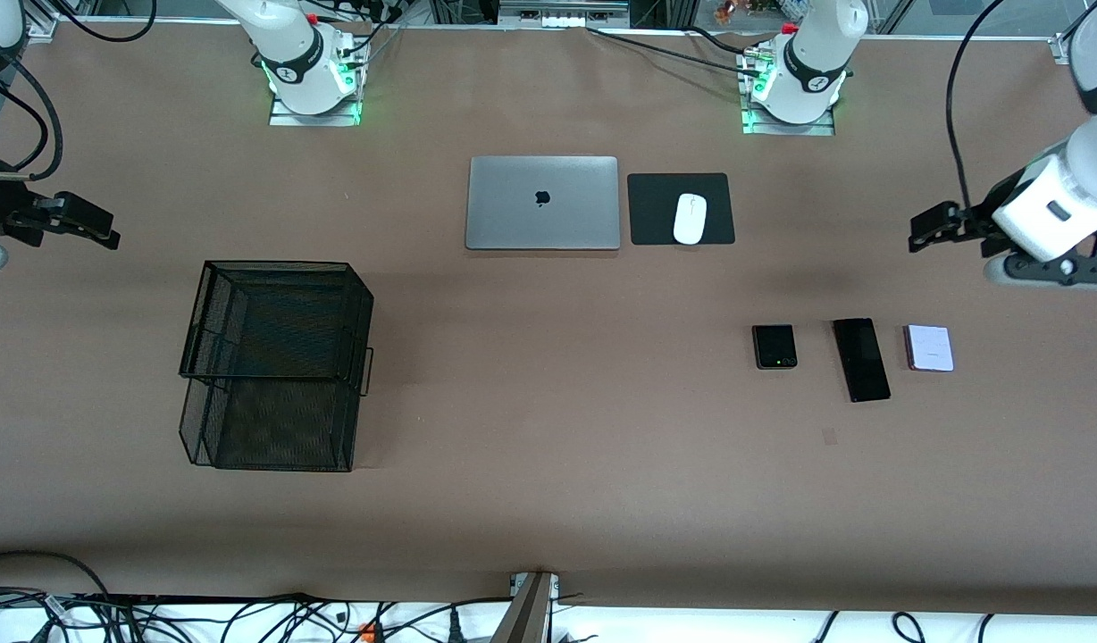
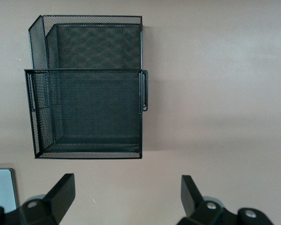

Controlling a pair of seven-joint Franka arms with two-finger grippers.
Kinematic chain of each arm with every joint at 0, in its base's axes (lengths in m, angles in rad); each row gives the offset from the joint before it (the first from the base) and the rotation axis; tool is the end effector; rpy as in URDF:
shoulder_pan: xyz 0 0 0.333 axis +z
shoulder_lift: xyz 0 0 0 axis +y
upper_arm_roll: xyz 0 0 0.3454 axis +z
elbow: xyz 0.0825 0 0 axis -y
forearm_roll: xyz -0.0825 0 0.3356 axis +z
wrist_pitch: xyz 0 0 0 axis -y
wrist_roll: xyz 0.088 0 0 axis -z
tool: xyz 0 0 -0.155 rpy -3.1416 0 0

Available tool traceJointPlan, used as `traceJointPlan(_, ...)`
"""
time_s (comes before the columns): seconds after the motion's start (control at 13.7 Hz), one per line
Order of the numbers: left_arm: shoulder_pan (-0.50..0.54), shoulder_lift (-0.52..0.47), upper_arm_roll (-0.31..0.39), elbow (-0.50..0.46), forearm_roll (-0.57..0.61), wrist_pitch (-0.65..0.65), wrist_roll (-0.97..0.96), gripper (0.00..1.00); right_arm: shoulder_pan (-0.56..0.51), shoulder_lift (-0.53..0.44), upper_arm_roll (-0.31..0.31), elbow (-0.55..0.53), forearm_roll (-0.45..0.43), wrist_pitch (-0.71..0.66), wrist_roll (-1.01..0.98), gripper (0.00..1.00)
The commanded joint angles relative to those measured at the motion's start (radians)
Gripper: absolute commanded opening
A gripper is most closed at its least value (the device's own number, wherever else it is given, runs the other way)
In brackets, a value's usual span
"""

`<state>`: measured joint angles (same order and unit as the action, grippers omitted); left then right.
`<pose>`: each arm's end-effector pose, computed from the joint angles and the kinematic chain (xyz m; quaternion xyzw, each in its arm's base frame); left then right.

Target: Place phones with both arms

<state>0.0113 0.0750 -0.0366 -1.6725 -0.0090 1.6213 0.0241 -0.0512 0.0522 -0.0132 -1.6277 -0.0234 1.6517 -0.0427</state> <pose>0.5206 -0.0139 0.5287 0.9977 -0.0242 -0.0630 0.0058 0.5253 -0.0372 0.5617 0.9998 -0.0097 -0.0147 0.0112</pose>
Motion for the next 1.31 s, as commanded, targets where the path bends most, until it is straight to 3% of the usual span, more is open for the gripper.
traceJointPlan(0.0, -0.013, 0.049, -0.014, 0.045, -0.016, -0.038, 0.0, 1.0, -0.002, -0.014, 0.001, 0.002, -0.001, -0.015, 0.009, 1.0)
traceJointPlan(0.15, -0.02, 0.119, -0.019, 0.045, -0.014, -0.014, -0.003, 1.0, -0.002, -0.015, -0.001, 0.002, -0.001, -0.015, 0.01, 1.0)
traceJointPlan(0.36, -0.059, 0.215, -0.019, 0.005, -0.011, 0.132, -0.05, 1.0, -0.002, -0.015, -0.001, 0.002, -0.001, -0.015, 0.009, 1.0)
traceJointPlan(0.87, -0.1, 0.256, -0.019, -0.39, -0.011, 0.76, -0.138, 1.0, -0.002, -0.014, -0.001, 0.002, 0.0, -0.015, 0.01, 1.0)
traceJointPlan(1.02, -0.102, 0.305, -0.019, -0.447, -0.011, 0.917, -0.15, 1.0, -0.002, -0.014, -0.001, 0.002, 0.0, -0.015, 0.01, 1.0)
traceJointPlan(1.24, -0.106, 0.379, -0.019, -0.467, -0.011, 1.037, -0.168, 1.0, -0.002, -0.014, -0.001, 0.002, 0.002, -0.015, 0.01, 1.0)
